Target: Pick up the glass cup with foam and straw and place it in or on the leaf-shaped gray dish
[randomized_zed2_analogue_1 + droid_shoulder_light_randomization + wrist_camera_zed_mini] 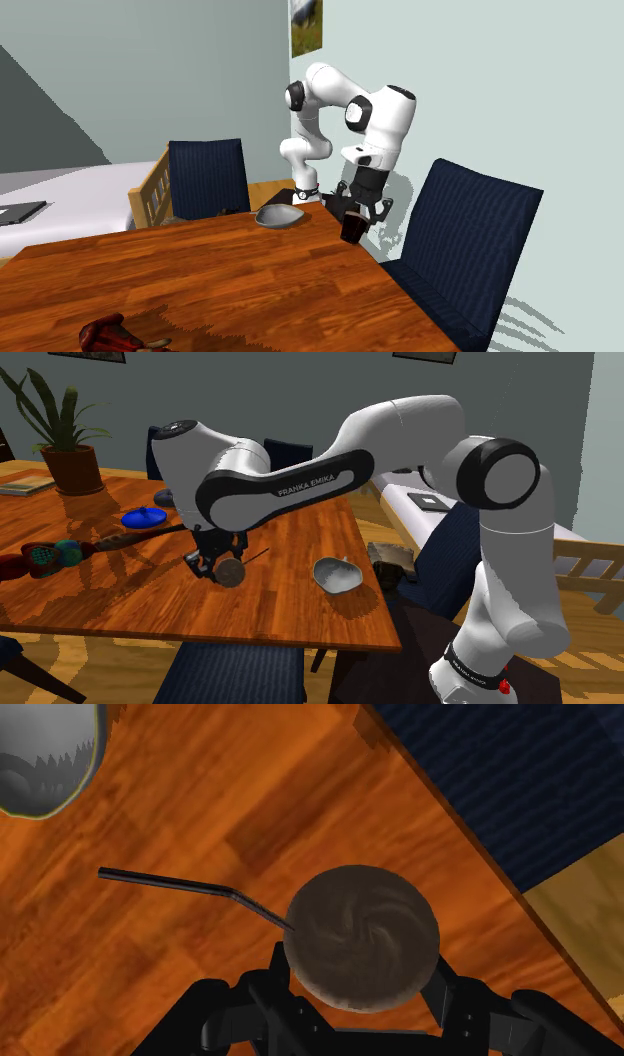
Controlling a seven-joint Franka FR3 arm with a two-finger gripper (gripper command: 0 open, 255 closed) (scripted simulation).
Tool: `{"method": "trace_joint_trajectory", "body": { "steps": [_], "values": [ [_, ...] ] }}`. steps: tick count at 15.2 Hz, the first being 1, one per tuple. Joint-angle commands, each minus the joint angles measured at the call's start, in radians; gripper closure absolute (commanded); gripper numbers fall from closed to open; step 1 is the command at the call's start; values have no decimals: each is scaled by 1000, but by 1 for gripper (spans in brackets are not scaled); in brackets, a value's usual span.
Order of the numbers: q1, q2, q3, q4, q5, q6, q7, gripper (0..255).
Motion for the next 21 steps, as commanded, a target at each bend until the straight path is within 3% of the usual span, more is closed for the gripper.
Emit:
{"method": "trace_joint_trajectory", "body": {
  "steps": [1,2,11,21],
  "values": [
    [1,-5,1,19,3,-23,-7,255],
    [1,-6,1,20,3,-25,-7,255],
    [-127,-357,-26,-453,90,149,-123,255],
    [-198,-689,-130,-828,146,248,-312,255]
  ]
}}
